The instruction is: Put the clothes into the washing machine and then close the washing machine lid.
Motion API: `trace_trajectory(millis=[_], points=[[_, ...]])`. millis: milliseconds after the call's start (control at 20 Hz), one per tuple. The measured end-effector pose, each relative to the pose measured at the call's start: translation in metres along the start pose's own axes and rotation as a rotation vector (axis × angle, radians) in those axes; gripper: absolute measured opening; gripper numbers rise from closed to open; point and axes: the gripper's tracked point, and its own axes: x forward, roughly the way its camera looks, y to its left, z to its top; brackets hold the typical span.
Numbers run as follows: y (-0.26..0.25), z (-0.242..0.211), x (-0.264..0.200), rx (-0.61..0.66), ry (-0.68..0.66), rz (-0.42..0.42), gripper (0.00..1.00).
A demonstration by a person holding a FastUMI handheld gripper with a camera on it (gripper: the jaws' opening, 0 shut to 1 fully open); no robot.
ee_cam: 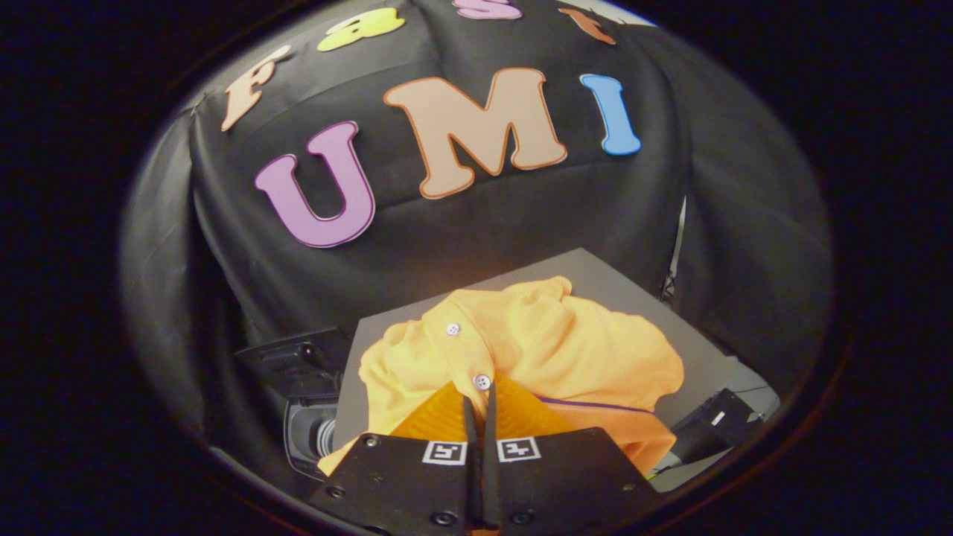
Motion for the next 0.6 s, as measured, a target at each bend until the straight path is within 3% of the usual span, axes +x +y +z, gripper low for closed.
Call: trace_trajectory(millis=[200,350,600], points=[[0.037,0.021,-0.033,0.007,-0.063,0.064,0.01],[0.061,0.034,-0.051,-0.040,-0.107,0.065,0.01],[0.134,0.037,-0.078,-0.017,-0.171,0.154,0.01]])
